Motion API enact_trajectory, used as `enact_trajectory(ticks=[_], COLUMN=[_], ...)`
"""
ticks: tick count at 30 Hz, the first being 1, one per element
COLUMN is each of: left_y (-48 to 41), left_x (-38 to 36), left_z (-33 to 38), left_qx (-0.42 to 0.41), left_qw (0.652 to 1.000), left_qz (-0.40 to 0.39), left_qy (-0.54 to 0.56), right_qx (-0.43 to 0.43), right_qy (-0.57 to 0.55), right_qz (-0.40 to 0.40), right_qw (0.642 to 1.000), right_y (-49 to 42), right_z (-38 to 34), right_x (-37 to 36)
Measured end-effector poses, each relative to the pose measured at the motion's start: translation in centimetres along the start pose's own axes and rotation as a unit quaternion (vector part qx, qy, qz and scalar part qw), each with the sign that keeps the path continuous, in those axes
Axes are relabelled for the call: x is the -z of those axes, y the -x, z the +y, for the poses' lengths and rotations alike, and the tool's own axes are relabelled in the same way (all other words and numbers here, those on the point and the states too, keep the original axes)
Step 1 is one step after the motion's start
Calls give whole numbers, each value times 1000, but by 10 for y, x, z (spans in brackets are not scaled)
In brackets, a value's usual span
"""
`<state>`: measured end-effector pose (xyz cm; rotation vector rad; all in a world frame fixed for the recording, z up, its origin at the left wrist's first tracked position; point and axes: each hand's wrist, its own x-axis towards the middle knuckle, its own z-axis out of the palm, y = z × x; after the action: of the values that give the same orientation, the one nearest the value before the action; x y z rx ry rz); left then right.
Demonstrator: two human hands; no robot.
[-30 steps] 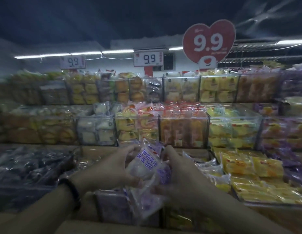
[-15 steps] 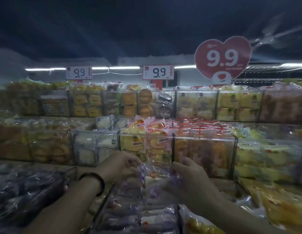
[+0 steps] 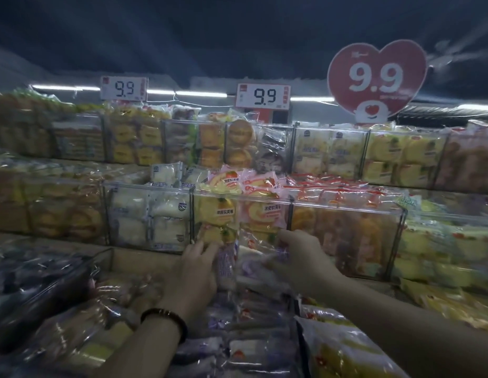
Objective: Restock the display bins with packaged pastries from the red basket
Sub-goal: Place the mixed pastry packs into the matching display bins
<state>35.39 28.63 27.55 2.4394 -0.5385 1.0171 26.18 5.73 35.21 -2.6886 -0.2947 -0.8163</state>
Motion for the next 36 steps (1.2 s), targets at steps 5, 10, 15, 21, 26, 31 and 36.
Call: enact_trajectory(ticks=[5,10,15,21,26,31,36], left_y=[7,9,8,10,9,10,11], left_x=[5,7,5,5,9,24,65], left_z=[5,7,6,7,7,16,60], left_qx=[-14,-19,-16,-24,-14,-6,-25], left_qw=[997,996,996,997,996,994,994], left_qz=[-72,-90,-90,-77,-88,-106,-70], left_qy=[14,-8,-18,-19,0,19,75], right_qx=[-7,38,37,-13,-20,10,35], right_qy=[208,202,249,295,209,211,152], right_qz=[-56,-104,-131,-116,-127,-105,-55], right_qw=[976,973,959,948,970,972,986], right_y=[-11,-9,-1,-5,-6,14,63], right_z=[1,-11,-21,-26,-17,-13,-19], right_x=[-31,-31,-34,-43,-42,12,80])
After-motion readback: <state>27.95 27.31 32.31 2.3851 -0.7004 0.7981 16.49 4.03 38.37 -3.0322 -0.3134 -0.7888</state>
